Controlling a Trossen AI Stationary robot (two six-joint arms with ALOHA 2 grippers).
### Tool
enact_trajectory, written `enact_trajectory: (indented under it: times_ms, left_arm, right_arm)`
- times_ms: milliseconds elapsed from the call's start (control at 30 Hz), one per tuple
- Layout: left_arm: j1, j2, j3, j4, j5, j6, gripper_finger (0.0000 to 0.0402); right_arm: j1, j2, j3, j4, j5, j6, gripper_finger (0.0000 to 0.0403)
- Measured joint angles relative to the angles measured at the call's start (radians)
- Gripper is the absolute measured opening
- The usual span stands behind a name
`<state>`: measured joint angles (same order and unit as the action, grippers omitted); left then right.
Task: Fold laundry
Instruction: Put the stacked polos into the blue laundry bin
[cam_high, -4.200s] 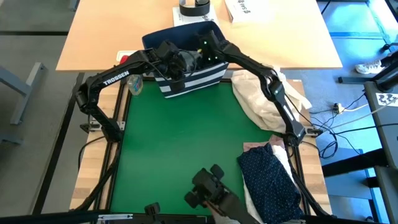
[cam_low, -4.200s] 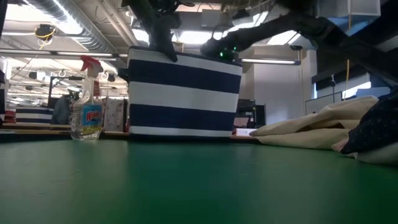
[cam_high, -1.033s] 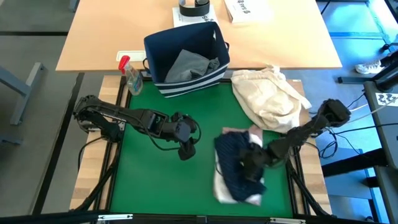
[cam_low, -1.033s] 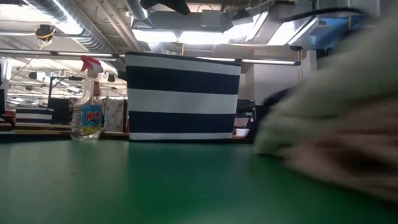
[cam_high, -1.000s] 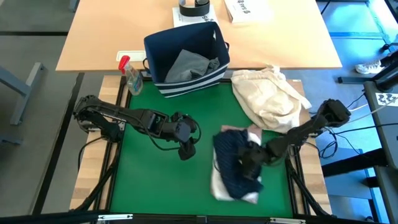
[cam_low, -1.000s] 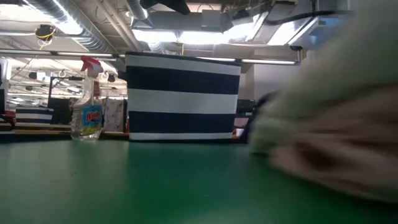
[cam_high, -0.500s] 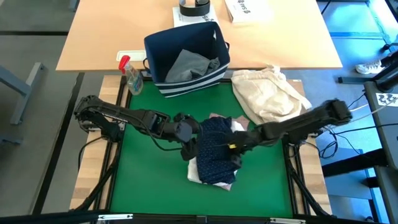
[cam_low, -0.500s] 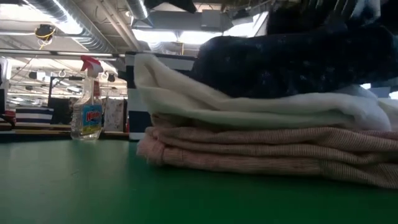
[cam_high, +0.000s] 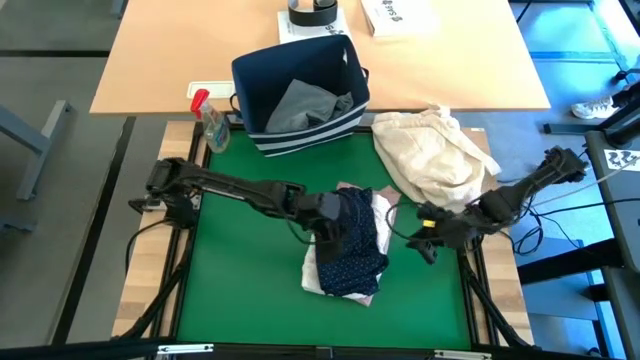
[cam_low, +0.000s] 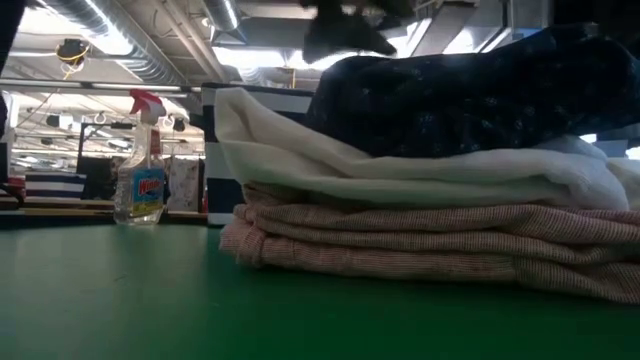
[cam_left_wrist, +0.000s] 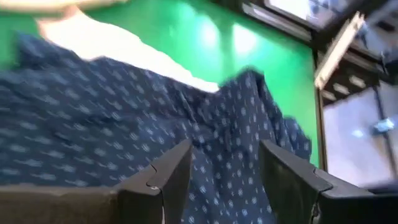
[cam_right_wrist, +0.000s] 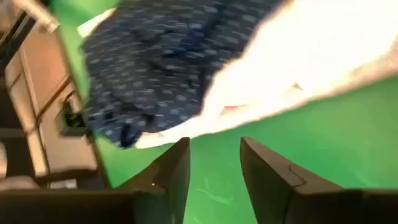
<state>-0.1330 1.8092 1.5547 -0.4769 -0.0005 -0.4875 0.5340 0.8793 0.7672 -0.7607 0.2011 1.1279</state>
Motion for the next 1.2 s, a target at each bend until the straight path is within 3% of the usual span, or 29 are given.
enact_trajectory:
  times_ms: [133, 400, 467, 667, 900, 1200]
  left_arm:
    - [0.018, 0.059, 0.0, 0.019, 0.096, -0.024, 0.0179]
    - [0.03, 0.071, 0.0, 0.012, 0.09, -0.027, 0.0179]
    - [0.033, 0.071, 0.0, 0.012, 0.09, -0.027, 0.0179]
    - [0.039, 0.071, 0.0, 0.019, 0.042, -0.013, 0.0179]
    - [0.044, 0.129, 0.001, 0.034, -0.015, 0.07, 0.0179]
    - [0.051, 0.299, 0.0, 0.136, -0.008, 0.138, 0.0179]
  right_arm:
    - [0.064, -0.041, -0.059, -0.022, 0.028, 0.182, 0.0182]
    - [0.035, 0.011, -0.205, 0.097, 0.02, 0.384, 0.0369]
    - [0.025, 0.011, -0.208, 0.129, 0.026, 0.387, 0.0392]
    - [0.008, 0.015, -0.207, 0.187, 0.05, 0.396, 0.0354]
    - [-0.012, 0.078, -0.206, 0.259, 0.215, 0.412, 0.0327]
    - [-0.124, 0.293, -0.206, 0.453, 0.173, 0.401, 0.0324]
